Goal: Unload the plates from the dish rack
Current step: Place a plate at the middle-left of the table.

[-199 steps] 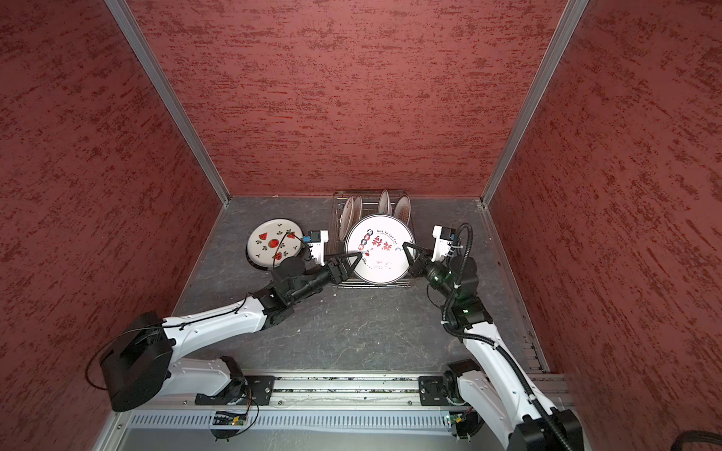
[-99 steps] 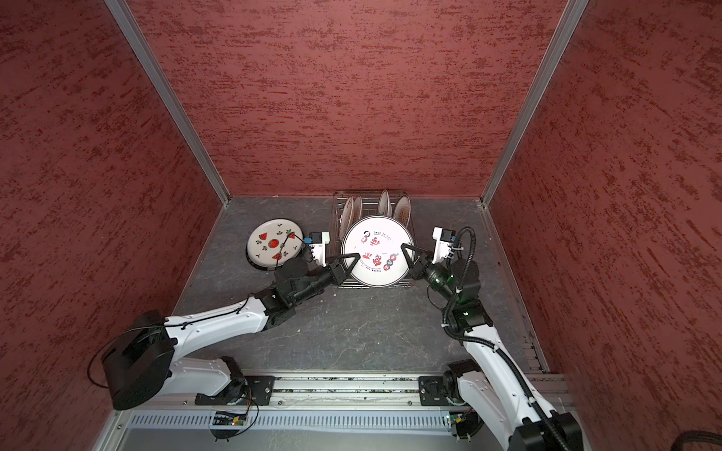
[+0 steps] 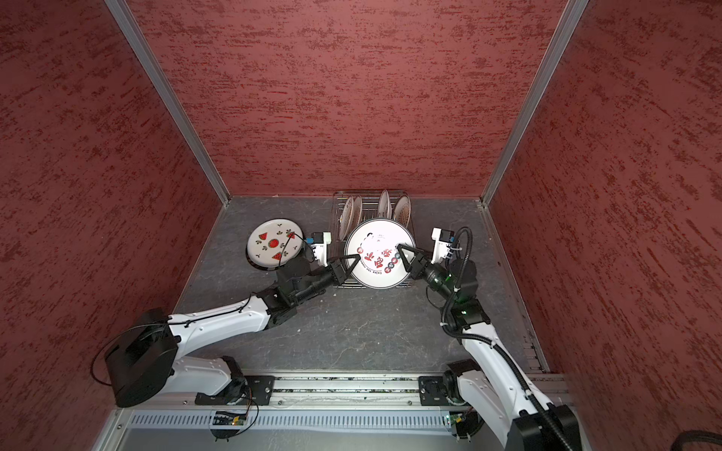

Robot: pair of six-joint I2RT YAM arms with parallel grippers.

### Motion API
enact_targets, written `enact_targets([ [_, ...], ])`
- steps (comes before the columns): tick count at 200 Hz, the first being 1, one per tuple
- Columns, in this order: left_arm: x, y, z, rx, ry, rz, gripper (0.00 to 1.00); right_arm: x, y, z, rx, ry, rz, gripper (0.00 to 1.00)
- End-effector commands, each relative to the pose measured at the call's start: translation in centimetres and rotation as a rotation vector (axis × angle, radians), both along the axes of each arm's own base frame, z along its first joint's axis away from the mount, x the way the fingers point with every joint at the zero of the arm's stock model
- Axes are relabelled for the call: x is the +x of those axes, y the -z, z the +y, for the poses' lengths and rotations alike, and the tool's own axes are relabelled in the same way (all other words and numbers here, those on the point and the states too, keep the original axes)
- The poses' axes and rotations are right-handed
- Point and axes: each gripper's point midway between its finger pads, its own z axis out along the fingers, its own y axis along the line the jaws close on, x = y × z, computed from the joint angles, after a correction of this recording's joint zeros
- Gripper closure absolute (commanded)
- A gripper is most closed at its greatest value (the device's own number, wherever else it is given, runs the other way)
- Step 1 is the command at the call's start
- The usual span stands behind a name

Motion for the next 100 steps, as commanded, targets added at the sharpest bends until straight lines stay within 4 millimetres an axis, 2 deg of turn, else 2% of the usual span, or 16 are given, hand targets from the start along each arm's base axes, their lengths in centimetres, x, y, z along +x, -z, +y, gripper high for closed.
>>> enact_targets([
  [1, 1.0, -2.1, 0.4, -0.108, 0.003, -0.014, 1.0, -0.3, -0.5, 0.2, -0.005, -0.014, -0.044, 0.46],
  [12, 1.3, -2.3, 0.6, -0.129, 0.012, -0.004, 1.0, -0.4, -0.5, 0.3, -0.01, -0.017, -0.05, 0.35],
  [32, 1.6, -2.0, 1.2, -0.141, -0.009, 0.008, 1.0, 0.0, 0.0, 0.0, -0.018, 0.007, -0.027, 0.02],
  [66, 1.8, -2.3, 2.2, -0.149, -0.042, 0.004, 1.0, 0.9, 1.3, -0.1, -0.038, 0.024, 0.037, 0.01],
  [100, 1.9, -2.7, 3.5, -0.15, -0.076, -0.002, 1.0, 0.7, 0.6, 0.3, -0.04, -0.01, -0.036, 0.01],
])
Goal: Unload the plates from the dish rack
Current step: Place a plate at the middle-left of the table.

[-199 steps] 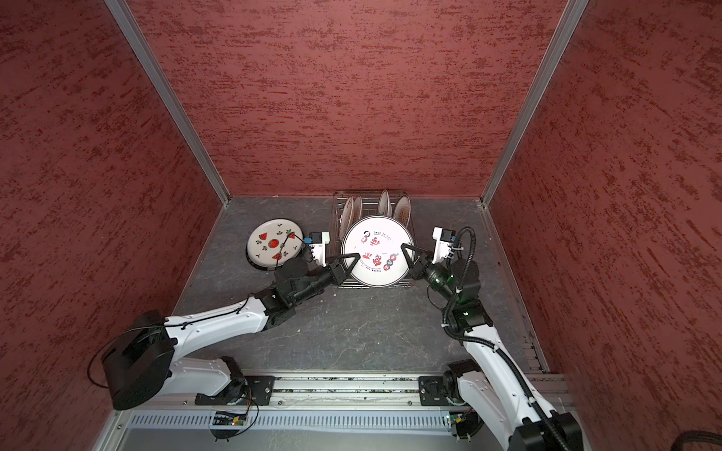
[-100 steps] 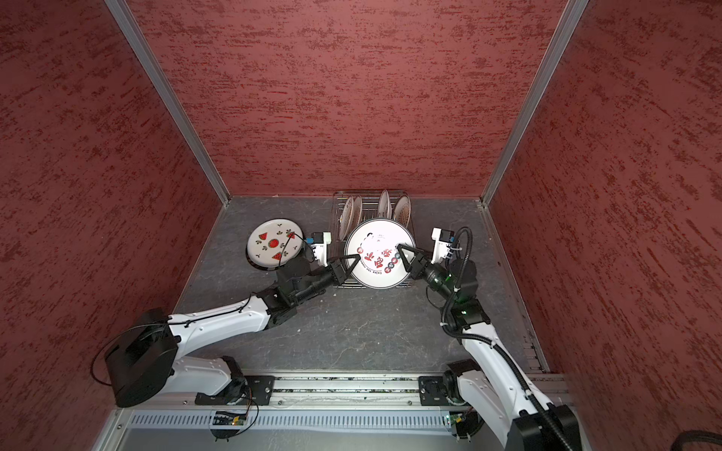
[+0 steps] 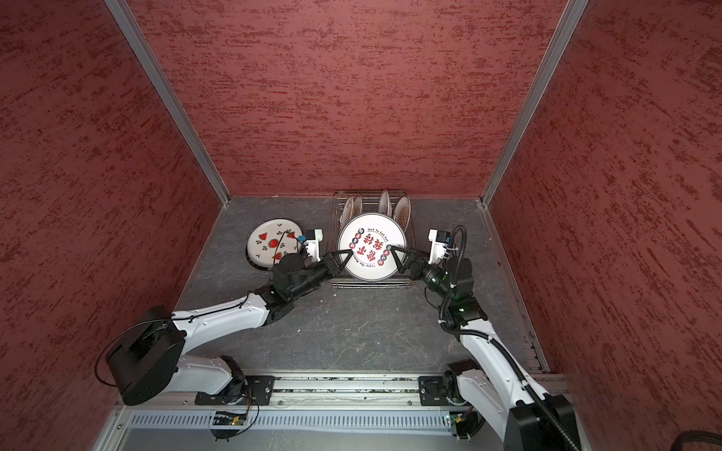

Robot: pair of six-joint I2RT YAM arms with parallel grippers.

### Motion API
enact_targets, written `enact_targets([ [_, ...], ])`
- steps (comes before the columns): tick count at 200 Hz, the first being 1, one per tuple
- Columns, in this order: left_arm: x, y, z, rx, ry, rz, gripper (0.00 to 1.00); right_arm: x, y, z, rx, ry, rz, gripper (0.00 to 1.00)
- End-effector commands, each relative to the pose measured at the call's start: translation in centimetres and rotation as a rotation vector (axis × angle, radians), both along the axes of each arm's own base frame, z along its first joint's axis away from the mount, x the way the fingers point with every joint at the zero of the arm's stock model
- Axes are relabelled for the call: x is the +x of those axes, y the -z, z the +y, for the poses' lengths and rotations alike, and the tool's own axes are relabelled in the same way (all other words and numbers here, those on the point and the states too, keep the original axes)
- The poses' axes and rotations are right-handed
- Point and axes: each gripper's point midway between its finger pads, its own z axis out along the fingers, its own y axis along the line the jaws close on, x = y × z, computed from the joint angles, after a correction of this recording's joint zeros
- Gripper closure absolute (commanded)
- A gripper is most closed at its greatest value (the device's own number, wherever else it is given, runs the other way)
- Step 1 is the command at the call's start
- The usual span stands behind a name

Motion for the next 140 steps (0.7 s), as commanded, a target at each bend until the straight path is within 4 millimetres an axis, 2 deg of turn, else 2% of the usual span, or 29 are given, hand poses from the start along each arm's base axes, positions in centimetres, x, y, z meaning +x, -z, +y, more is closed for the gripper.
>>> enact_targets([
  [1, -0.1, -3.4, 1.4, -0.077, -0.032, -0.073, 1.0, -0.2, -1.9, 0.3, -0.004, -0.022, -0.104, 0.01],
  [29, 0.1, -3.3, 3.5, -0.075, -0.087, -0.073, 1.0, 0.2, -1.8, -0.1, -0.025, 0.013, -0.107, 0.01],
  [63, -0.2, -3.3, 5.7, -0.073, -0.113, -0.062, 1.0, 0.6, -2.8, -0.2, -0.021, 0.026, -0.141, 0.01],
  [89, -0.5, -2.4, 8.0, -0.079, -0.148, -0.038, 1.0, 1.0, -2.9, -0.3, -0.018, 0.045, -0.148, 0.01],
  [105, -0.6, -1.6, 9.7, -0.073, -0.178, -0.012, 1.0, 1.3, -2.9, 0.2, -0.015, 0.035, -0.14, 0.01],
  [130, -1.4, -0.9, 12.1, -0.092, -0.196, 0.022, 1.0, 1.8, -3.3, 2.2, -0.048, 0.004, -0.158, 0.01],
  [140, -1.7, 0.2, 13.1, -0.071, -0.215, 0.063, 1.0, 2.2, -3.4, 2.7, -0.071, 0.02, -0.154, 0.01],
])
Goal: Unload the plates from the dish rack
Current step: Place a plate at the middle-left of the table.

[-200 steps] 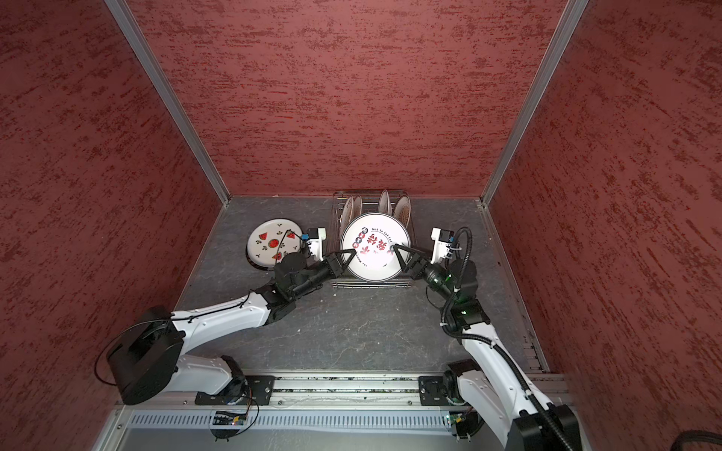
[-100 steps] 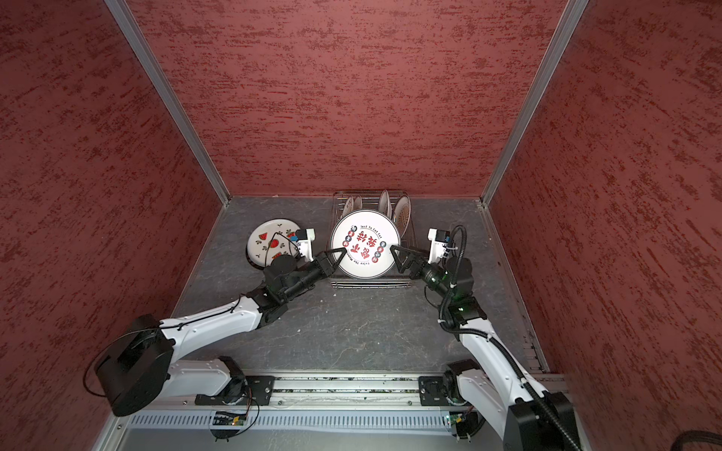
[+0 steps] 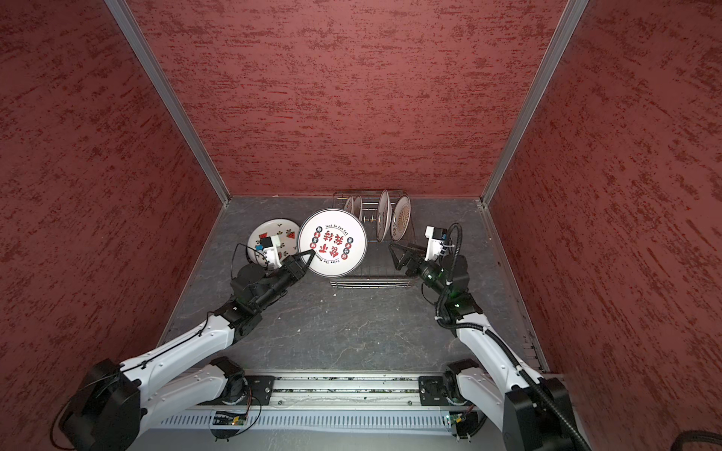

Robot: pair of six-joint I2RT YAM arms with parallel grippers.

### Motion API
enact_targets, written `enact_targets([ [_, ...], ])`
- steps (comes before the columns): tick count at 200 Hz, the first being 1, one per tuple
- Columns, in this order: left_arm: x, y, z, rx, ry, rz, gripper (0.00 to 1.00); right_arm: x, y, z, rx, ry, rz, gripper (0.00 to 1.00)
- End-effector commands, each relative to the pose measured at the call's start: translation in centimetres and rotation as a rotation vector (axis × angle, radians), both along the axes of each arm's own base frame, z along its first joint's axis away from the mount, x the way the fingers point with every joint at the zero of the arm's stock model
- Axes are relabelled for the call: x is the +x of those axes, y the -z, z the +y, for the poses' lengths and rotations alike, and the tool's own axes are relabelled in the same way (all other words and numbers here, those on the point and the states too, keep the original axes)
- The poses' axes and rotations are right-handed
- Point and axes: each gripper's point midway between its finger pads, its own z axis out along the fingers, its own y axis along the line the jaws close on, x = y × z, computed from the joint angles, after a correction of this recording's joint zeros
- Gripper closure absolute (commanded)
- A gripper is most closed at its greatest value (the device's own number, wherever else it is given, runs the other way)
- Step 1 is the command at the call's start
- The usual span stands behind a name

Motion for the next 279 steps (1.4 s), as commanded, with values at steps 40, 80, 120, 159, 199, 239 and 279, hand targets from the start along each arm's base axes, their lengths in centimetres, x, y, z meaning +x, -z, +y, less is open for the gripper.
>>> enact_targets([
  [40, -2.3, 0.6, 4.4, -0.001, -0.035, 0.081, 1.0, 2.5, -3.4, 3.6, -0.085, 0.028, -0.096, 0.01],
  [80, -1.8, 2.3, 5.7, 0.004, -0.008, 0.193, 1.0, 4.0, -3.4, 5.8, -0.135, 0.031, -0.083, 0.01],
  [120, -1.1, 4.7, 8.9, -0.042, -0.081, 0.256, 1.0, 5.0, -3.5, 7.9, -0.201, -0.001, -0.084, 0.01],
  [159, -1.4, 6.8, 9.5, -0.034, -0.098, 0.302, 1.0, 5.0, -1.5, 11.1, -0.3, -0.112, -0.058, 0.01],
  [199, -2.0, 9.5, 11.0, 0.042, -0.179, 0.39, 1.0, 4.4, 0.6, 14.4, -0.378, -0.193, -0.048, 0.01],
  [239, -2.9, 11.0, 13.0, 0.104, -0.277, 0.422, 1.0, 4.1, 1.8, 16.1, -0.416, -0.246, -0.046, 0.01],
  [279, -3.3, 12.3, 13.0, 0.119, -0.271, 0.455, 1.0, 3.8, 2.6, 17.6, -0.453, -0.268, -0.043, 0.01],
])
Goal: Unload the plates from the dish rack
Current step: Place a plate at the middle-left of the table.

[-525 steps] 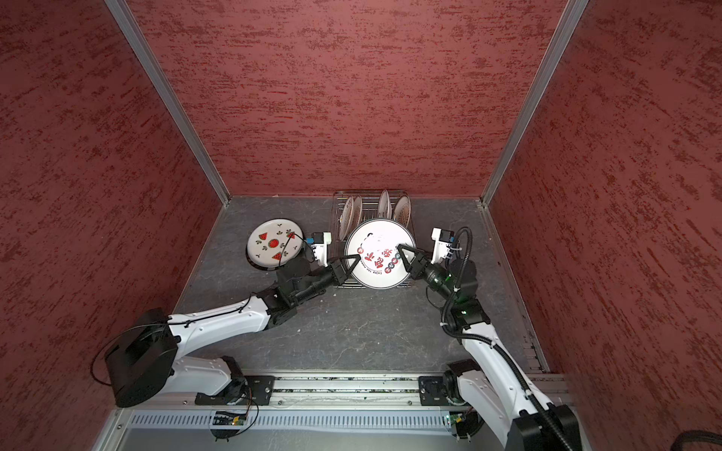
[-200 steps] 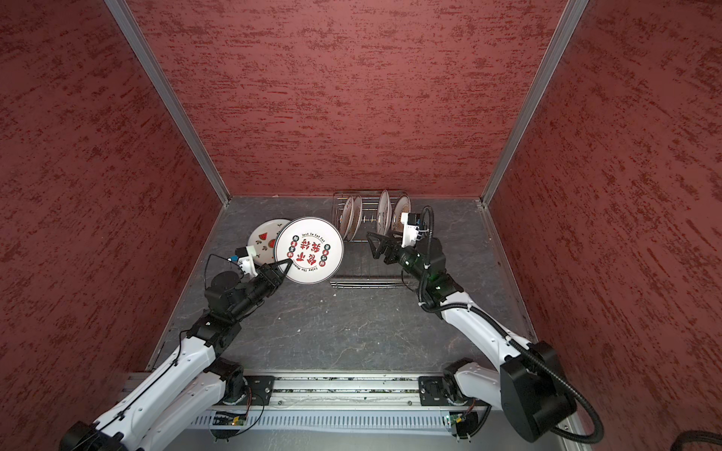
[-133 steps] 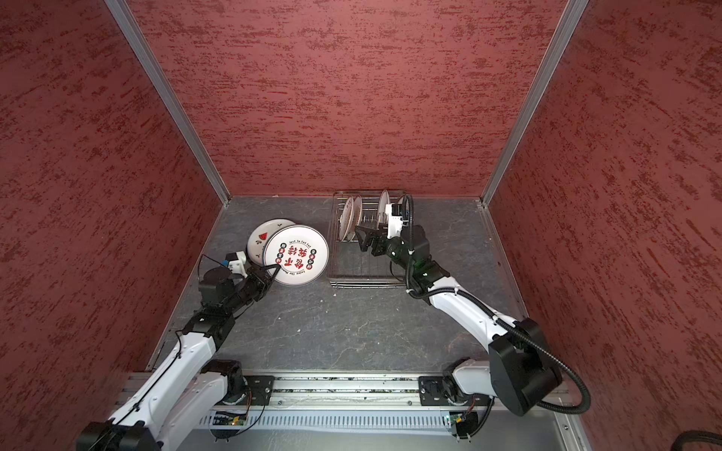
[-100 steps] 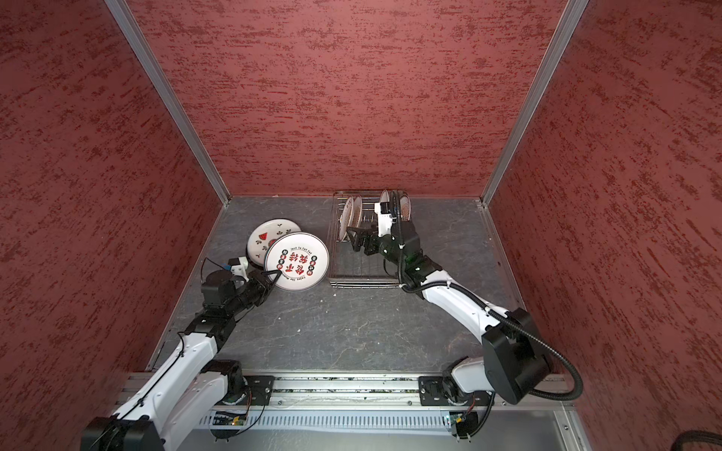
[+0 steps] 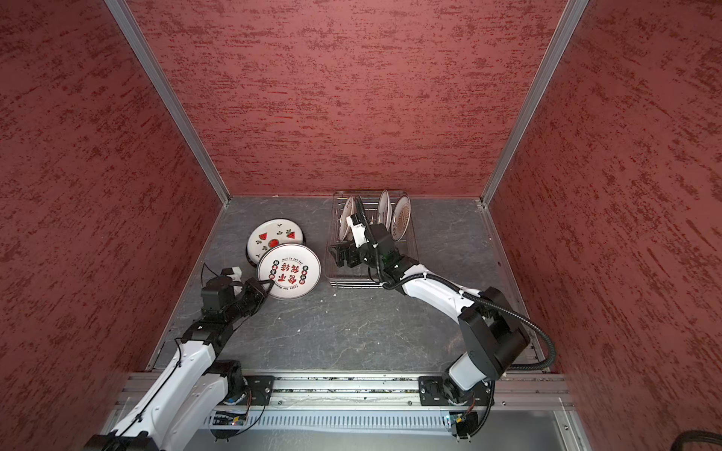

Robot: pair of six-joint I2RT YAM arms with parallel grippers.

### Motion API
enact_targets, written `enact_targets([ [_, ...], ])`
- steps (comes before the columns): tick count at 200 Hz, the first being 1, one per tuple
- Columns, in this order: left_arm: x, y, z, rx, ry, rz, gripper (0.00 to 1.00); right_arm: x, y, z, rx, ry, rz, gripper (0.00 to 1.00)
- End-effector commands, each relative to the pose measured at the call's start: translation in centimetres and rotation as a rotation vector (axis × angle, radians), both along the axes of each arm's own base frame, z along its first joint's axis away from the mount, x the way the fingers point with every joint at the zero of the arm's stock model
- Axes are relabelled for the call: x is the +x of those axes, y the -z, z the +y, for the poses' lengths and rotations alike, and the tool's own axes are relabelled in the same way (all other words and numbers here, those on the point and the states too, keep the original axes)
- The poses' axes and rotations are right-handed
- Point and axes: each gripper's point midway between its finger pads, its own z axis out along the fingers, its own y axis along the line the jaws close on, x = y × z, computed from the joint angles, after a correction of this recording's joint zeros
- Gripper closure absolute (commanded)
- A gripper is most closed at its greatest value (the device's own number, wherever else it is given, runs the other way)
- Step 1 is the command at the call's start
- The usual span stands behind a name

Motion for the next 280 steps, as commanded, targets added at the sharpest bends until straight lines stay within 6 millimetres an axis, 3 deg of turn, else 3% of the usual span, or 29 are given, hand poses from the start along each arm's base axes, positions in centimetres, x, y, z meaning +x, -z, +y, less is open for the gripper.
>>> enact_targets([
  [1, -0.1, 0.7, 0.3, 0.026, -0.002, 0.002, 1.0, 0.1, -1.0, 1.2, -0.019, -0.023, -0.045, 0.01],
  [32, -0.8, 2.9, 0.7, 0.017, -0.048, 0.053, 1.0, 0.1, -0.5, 2.2, -0.034, -0.035, -0.035, 0.01],
  [75, -1.4, 3.7, 0.4, 0.051, -0.059, 0.077, 1.0, -1.3, -0.1, 4.4, -0.081, -0.09, -0.056, 0.03],
  [97, -2.1, 5.2, 0.5, -0.007, -0.104, 0.162, 0.98, -1.6, 0.6, 5.2, -0.159, -0.082, -0.069, 0.03],
  [160, -3.0, 5.8, -0.3, -0.076, -0.132, 0.196, 0.97, -1.7, 1.1, 5.8, -0.204, -0.064, -0.081, 0.02],
  [199, -3.7, 7.5, 0.2, -0.124, -0.211, 0.257, 0.87, -1.1, 1.3, 5.5, -0.233, -0.038, -0.084, 0.02],
  [222, -3.9, 7.4, 0.5, -0.095, -0.229, 0.266, 0.85, -1.2, 0.9, 5.3, -0.226, -0.031, -0.092, 0.02],
  [280, -3.9, 7.6, 0.0, -0.101, -0.223, 0.271, 0.62, -1.6, 0.4, 5.4, -0.213, -0.05, -0.09, 0.02],
])
